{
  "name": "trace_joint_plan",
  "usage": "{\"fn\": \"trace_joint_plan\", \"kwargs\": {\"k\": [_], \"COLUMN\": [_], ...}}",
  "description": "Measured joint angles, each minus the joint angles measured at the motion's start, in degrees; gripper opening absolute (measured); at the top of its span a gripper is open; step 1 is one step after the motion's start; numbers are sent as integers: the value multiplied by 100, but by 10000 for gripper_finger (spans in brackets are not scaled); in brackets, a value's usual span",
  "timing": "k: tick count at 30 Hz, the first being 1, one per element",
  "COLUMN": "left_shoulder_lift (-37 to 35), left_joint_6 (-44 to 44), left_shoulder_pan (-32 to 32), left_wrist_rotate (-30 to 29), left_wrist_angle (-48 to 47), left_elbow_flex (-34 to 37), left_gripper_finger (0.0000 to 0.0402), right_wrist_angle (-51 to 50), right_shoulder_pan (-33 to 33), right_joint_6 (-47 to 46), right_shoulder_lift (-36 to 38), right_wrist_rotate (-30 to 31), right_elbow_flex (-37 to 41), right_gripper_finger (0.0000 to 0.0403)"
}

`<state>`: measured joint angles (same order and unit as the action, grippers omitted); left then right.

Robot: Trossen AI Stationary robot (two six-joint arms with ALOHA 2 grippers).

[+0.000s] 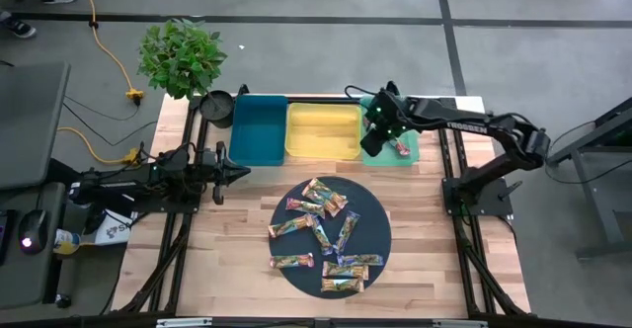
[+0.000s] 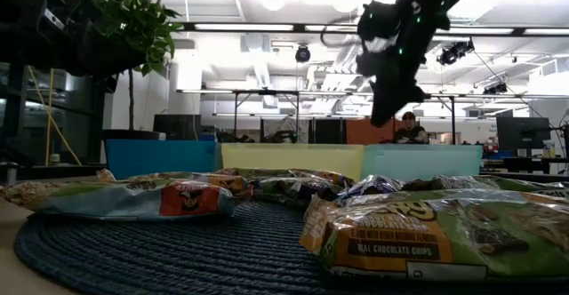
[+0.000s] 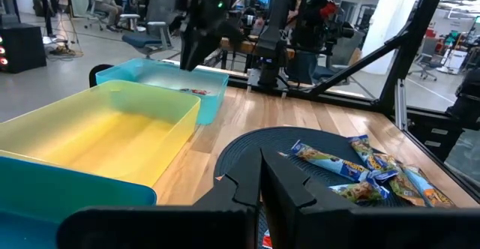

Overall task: Pick and place Granola Bars by type
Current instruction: Put the red granola bar into the green bin

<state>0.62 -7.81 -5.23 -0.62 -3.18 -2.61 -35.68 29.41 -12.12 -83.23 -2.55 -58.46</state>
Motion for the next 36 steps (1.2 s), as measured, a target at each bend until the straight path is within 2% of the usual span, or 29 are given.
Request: {"fn": "trace_joint_plan", "kwargs": {"k": [7,15,27,36], "left_shoulder_lift": [0,0,0,-2], "left_joint_6": [2,2,2,1], "left_shoulder_pan": [0,0,0,0], "left_wrist_rotate": [0,-1,0,-2], "left_wrist_angle": [1,0,0,0], "left_elbow_flex": [0,0,0,0], "left_gripper_finger": [7,7,7,7], "right_wrist_angle": [578,1558,2050,1988], "right_shoulder_pan": [-803,-2125,-3906,-4744], "right_joint_6": [239,72,-284,-457], "right_shoulder_lift": [466,600,578,399], "right_wrist_rotate": [-643,-627,382,1000], "right_elbow_flex": [-5,-11,-11,15], "right_gripper_finger": [121,166,179,179]}}
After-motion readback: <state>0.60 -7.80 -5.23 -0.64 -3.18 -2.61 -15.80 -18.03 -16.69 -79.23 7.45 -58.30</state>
